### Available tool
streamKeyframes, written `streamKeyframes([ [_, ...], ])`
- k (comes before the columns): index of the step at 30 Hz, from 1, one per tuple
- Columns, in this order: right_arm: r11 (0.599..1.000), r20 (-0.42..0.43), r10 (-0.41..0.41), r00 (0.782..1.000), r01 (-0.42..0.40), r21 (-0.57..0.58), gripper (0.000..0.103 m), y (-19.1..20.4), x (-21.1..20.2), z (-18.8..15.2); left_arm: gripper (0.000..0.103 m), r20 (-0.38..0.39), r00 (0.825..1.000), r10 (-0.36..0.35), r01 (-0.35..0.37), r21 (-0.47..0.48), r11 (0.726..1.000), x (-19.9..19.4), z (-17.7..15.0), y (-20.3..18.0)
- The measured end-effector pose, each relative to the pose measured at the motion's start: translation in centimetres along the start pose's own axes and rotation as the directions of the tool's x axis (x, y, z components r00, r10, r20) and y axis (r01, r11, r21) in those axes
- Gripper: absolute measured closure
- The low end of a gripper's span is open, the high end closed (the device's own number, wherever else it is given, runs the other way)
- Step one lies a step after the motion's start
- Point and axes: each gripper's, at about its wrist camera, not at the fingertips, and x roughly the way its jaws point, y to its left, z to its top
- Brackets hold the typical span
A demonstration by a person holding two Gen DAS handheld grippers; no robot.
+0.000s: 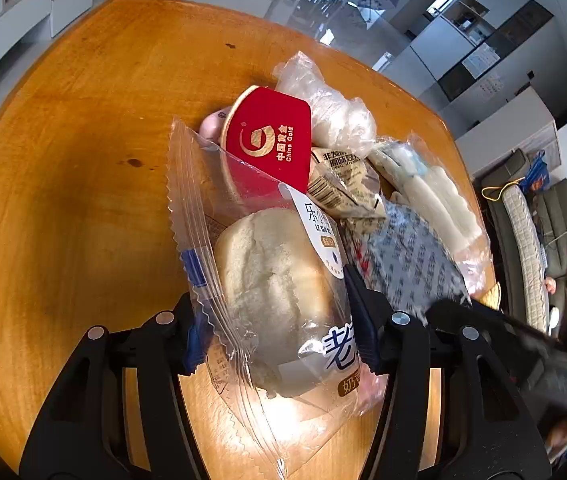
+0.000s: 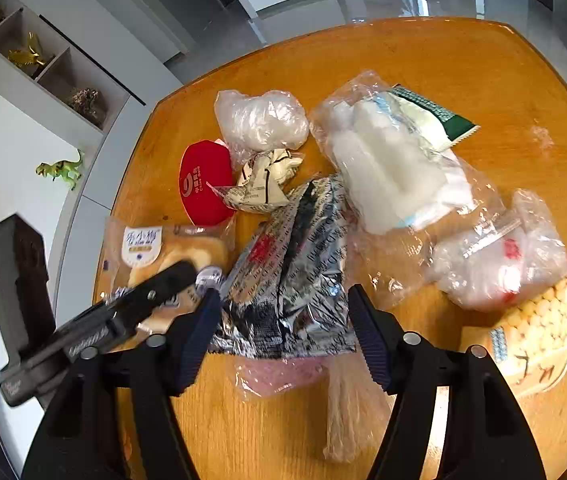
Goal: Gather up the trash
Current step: 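Grasp the bagged bread with left tool while right tool grasps the foil packet, then carry both items over the black bin and open both tools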
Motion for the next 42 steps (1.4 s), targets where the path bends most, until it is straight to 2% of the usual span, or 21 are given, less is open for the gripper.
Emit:
streamKeyframes([
  [2, 1.0, 0.011, -0.002, 1.0, 0.002, -0.003, 0.065, 0.3, 0.0, 0.0, 0.047, 0.006, 1.0, 0.014, -0.014, 0.009, 1.0, -0.6, 0.0, 0.1],
  [3, 1.0, 0.024, 0.0, 1.0, 0.001, -0.006, 0.095, 0.5, -0.3, -0.1, 0.047, 0.013, 1.0, 0.021, -0.021, 0.012, 1.0, -1.1, -0.1, 0.2],
  [5, 0.999, 0.04, 0.033, 0.999, -0.033, -0.013, 0.094, 0.9, -1.1, -0.4, 0.047, 0.033, 0.999, 0.041, -0.041, 0.017, 0.999, -2.3, -0.4, 0.4],
  [7, 0.999, 0.063, 0.026, 0.998, -0.024, -0.032, 0.095, 1.5, -2.2, -0.8, 0.047, 0.063, 0.997, 0.052, -0.054, 0.025, 0.998, -3.8, -0.7, 0.4],
  [13, 0.994, 0.082, 0.071, 0.994, -0.064, -0.092, 0.095, 4.4, -4.8, -3.1, 0.047, 0.133, 0.99, 0.053, -0.06, 0.045, 0.997, -8.3, -3.0, 1.1],
  [20, 0.965, 0.058, 0.16, 0.985, -0.144, -0.221, 0.095, 11.2, -6.1, -9.1, 0.047, 0.21, 0.975, 0.075, -0.075, -0.008, 0.997, -13.8, -6.9, 4.4],
  [27, 0.914, -0.023, 0.218, 0.976, -0.213, -0.345, 0.095, 17.9, -4.8, -15.8, 0.047, 0.266, 0.952, 0.15, -0.124, -0.113, 0.986, -19.1, -12.3, 9.9],
  [33, 0.846, -0.117, 0.26, 0.958, -0.285, -0.45, 0.095, 23.9, -3.1, -22.1, 0.047, 0.304, 0.92, 0.249, -0.185, -0.223, 0.957, -24.6, -18.9, 15.5],
  [36, 0.789, -0.189, 0.285, 0.94, -0.342, -0.51, 0.095, 27.8, -2.2, -26.0, 0.047, 0.32, 0.896, 0.306, -0.219, -0.282, 0.934, -27.2, -22.4, 18.1],
  [37, 0.773, -0.208, 0.289, 0.934, -0.356, -0.525, 0.095, 28.9, -2.0, -27.1, 0.047, 0.332, 0.878, 0.345, -0.244, -0.311, 0.919, -28.6, -24.4, 19.3],
  [38, 0.753, -0.229, 0.292, 0.929, -0.371, -0.544, 0.095, 30.1, -1.8, -28.3, 0.047, 0.336, 0.867, 0.367, -0.258, -0.325, 0.91, -29.4, -25.4, 19.9],
  [40, 0.708, -0.274, 0.295, 0.915, -0.402, -0.581, 0.095, 32.7, -1.2, -31.0, 0.047, 0.346, 0.83, 0.437, -0.305, -0.374, 0.876, -31.6, -28.5, 21.6],
  [42, 0.662, -0.321, 0.302, 0.897, -0.44, -0.606, 0.095, 35.3, -0.5, -33.7, 0.047, 0.337, 0.803, 0.491, -0.343, -0.412, 0.844, -33.0, -30.7, 23.2],
])
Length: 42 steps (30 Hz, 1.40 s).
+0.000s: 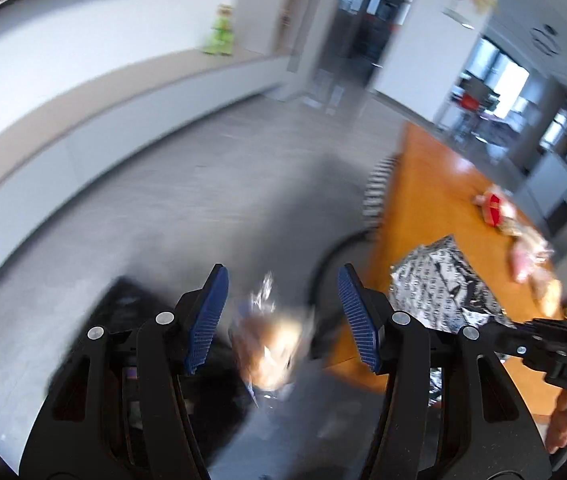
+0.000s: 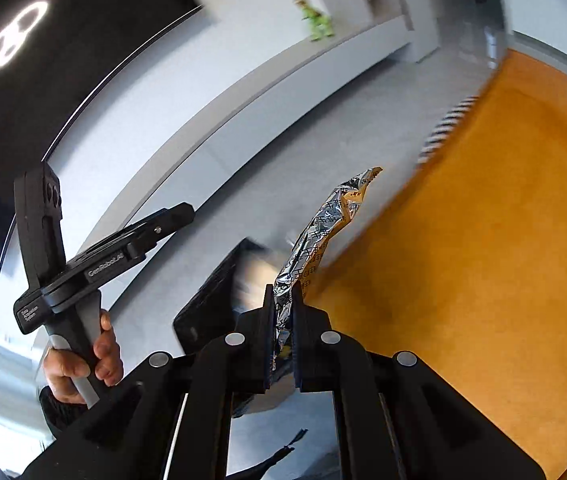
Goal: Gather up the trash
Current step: 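Carry both items over the black bin and open both tools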
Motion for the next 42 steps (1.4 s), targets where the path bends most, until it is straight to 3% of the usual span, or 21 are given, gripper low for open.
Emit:
streamKeyframes([
  [2, 0.999, -0.021, 0.024, 0.999, -0.024, -0.025, 0.095, 2.0, 1.7, -0.1, 0.048, 0.016, 0.999, 0.036, -0.035, -0.055, 0.998, -1.2, -1.0, 3.3],
  [4, 0.998, -0.038, 0.04, 0.998, -0.042, -0.041, 0.095, 3.6, 3.3, -0.1, 0.086, 0.017, 0.998, 0.058, -0.056, -0.077, 0.995, -1.9, -2.0, 5.6],
  [10, 0.992, -0.118, 0.065, 0.991, -0.077, -0.1, 0.095, 7.6, 7.0, -0.7, 0.09, -0.055, 0.991, 0.125, -0.133, -0.18, 0.975, -1.0, -5.0, 11.4],
  [15, 0.986, -0.193, 0.014, 0.981, -0.045, -0.158, 0.094, 8.9, 11.6, -0.4, 0.09, -0.061, 0.985, 0.159, -0.169, -0.234, 0.958, -1.3, -6.3, 14.2],
  [16, 0.982, -0.217, -0.013, 0.976, -0.028, -0.187, 0.09, 9.5, 13.1, -0.5, 0.09, -0.068, 0.984, 0.163, -0.174, -0.243, 0.954, -1.4, -6.6, 14.7],
  [18, 0.979, -0.236, -0.06, 0.97, 0.011, -0.202, 0.037, 10.5, 15.3, -1.1, 0.09, -0.059, 0.985, 0.163, -0.173, -0.284, 0.943, -2.0, -7.0, 15.7],
  [20, 0.981, -0.248, -0.047, 0.968, -0.002, -0.193, 0.036, 10.9, 16.2, -2.2, 0.09, -0.072, 0.986, 0.152, -0.167, -0.326, 0.93, -2.1, -7.2, 16.9],
  [21, 0.982, -0.259, -0.04, 0.965, -0.009, -0.186, 0.036, 10.8, 16.4, -2.4, 0.085, -0.076, 0.985, 0.153, -0.17, -0.339, 0.925, -2.2, -7.5, 17.2],
  [24, 0.982, -0.245, -0.04, 0.969, -0.007, -0.19, 0.036, 10.4, 15.5, -2.6, 0.013, -0.079, 0.978, 0.192, -0.208, -0.343, 0.916, -2.4, -8.0, 17.6],
  [27, 0.983, -0.221, -0.036, 0.975, -0.006, -0.186, 0.036, 9.8, 14.3, -2.7, 0.011, -0.046, 0.975, 0.216, -0.219, -0.314, 0.924, -3.0, -8.1, 17.0],
  [36, 0.982, -0.1, -0.006, 0.995, -0.013, -0.191, 0.036, 7.2, 7.9, -1.9, 0.006, 0.008, 0.983, 0.182, -0.175, -0.235, 0.956, -2.9, -6.3, 12.9],
  [42, 0.989, 0.01, -0.041, 0.999, 0.042, -0.139, 0.029, 3.6, 3.2, -1.3, 0.006, 0.068, 0.993, 0.096, -0.083, -0.168, 0.982, -2.4, -4.5, 8.5],
])
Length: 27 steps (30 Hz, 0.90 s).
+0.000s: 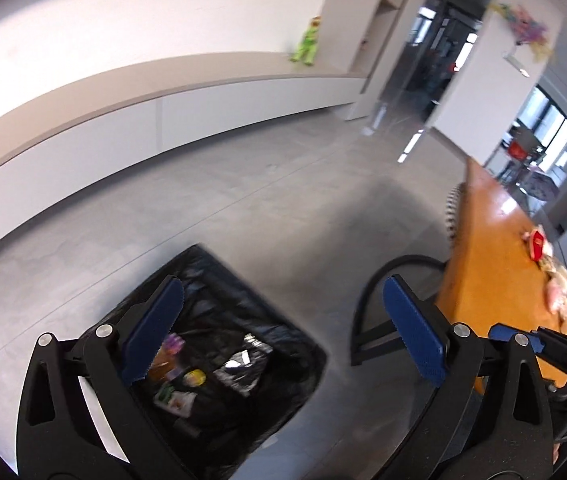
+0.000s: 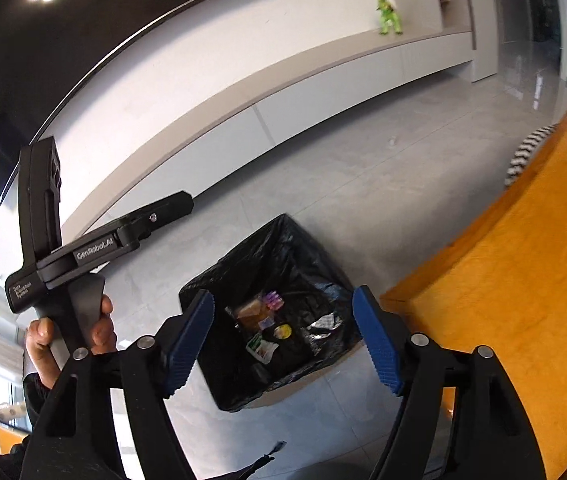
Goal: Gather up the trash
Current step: 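Carry both items over the black bin and open both tools, then move both tools back over the table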
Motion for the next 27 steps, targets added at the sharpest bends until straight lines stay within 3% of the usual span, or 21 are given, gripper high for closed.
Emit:
streamKeyframes([
  [6, 0.988, 0.042, -0.079, 0.996, 0.072, 0.133, 0.028, -5.1, -3.0, -0.2, 0.006, -0.067, 0.996, -0.058, 0.062, 0.069, 0.996, 2.6, 0.7, -5.8],
  [14, 0.94, 0.105, -0.183, 0.977, 0.143, 0.309, 0.028, -12.9, -6.7, -1.8, 0.006, -0.106, 0.989, -0.103, 0.122, 0.192, 0.974, 5.0, 0.6, -13.5],
  [19, 0.908, 0.094, -0.252, 0.963, 0.202, 0.368, 0.028, -17.3, -9.2, -2.7, 0.006, -0.15, 0.976, -0.159, 0.195, 0.271, 0.943, 6.9, 0.6, -19.2],
  [27, 0.845, 0.071, -0.382, 0.922, 0.317, 0.43, 0.028, -23.7, -13.5, -4.1, 0.006, -0.206, 0.957, -0.206, 0.271, 0.368, 0.889, 9.4, 0.9, -28.4],
])
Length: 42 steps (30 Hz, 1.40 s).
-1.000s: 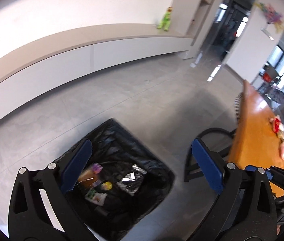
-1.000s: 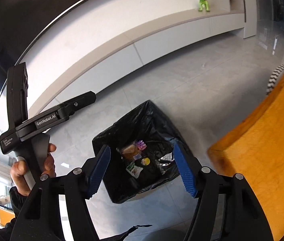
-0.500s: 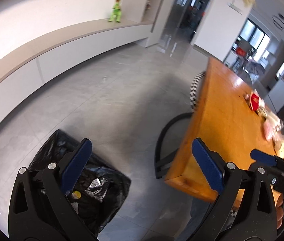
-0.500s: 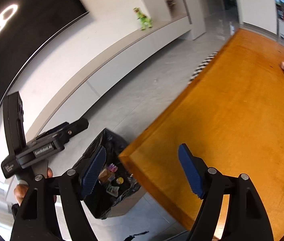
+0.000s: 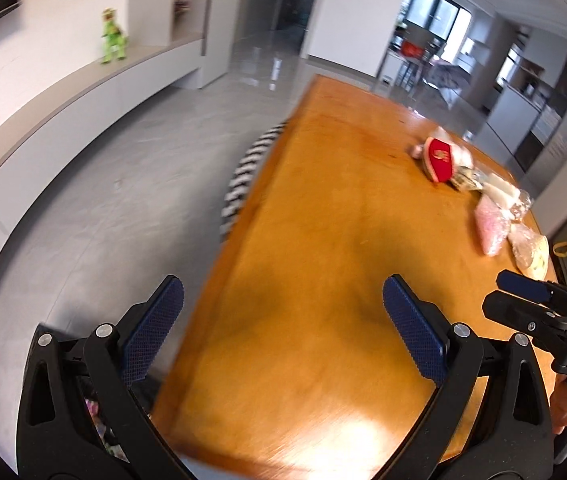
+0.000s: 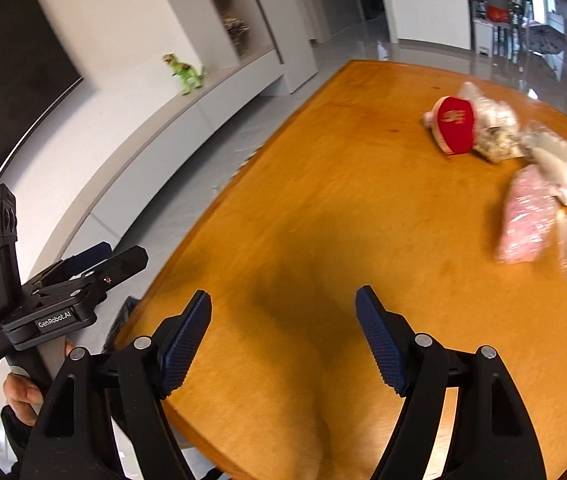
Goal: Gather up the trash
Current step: 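Move both tools back over the table, then grasp the red box with left tool while right tool grasps the pink-filled bag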
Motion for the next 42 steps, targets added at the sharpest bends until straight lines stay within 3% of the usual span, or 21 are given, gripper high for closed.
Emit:
streamKeyframes([
  [14, 0.963, -0.038, -0.145, 0.989, 0.15, 0.225, 0.028, -15.6, -0.4, 8.3, 0.006, -0.142, 0.982, -0.123, 0.137, 0.099, 0.986, 9.4, 7.4, -10.5],
  [18, 0.942, -0.064, -0.217, 0.974, 0.226, 0.249, 0.028, -18.7, 0.5, 9.5, 0.006, -0.182, 0.976, -0.118, 0.144, 0.139, 0.98, 11.9, 9.3, -13.1],
  [21, 0.934, -0.119, -0.227, 0.967, 0.25, 0.254, 0.028, -20.8, 2.4, 9.5, 0.006, -0.216, 0.967, -0.137, 0.17, 0.146, 0.975, 14.0, 11.0, -15.2],
  [24, 0.931, -0.172, -0.241, 0.955, 0.278, 0.237, 0.028, -21.9, 4.5, 8.8, 0.006, -0.226, 0.964, -0.143, 0.177, 0.141, 0.974, 15.5, 12.4, -16.4],
  [29, 0.939, -0.198, -0.217, 0.956, 0.26, 0.225, 0.028, -22.8, 6.1, 8.2, 0.006, -0.278, 0.95, -0.142, 0.184, 0.133, 0.974, 19.3, 14.7, -19.0],
  [34, 0.94, -0.228, -0.207, 0.951, 0.258, 0.224, 0.049, -23.1, 6.9, 7.5, 0.006, -0.307, 0.945, -0.114, 0.169, 0.158, 0.973, 22.9, 15.7, -21.2],
  [40, 0.943, -0.215, -0.214, 0.953, 0.259, 0.21, 0.051, -22.8, 7.0, 7.0, 0.007, -0.337, 0.928, -0.159, 0.214, 0.131, 0.968, 25.2, 16.2, -23.0],
  [42, 0.944, -0.21, -0.218, 0.953, 0.261, 0.203, 0.051, -22.7, 7.0, 6.8, 0.014, -0.34, 0.925, -0.167, 0.217, 0.112, 0.97, 25.9, 16.5, -23.4],
])
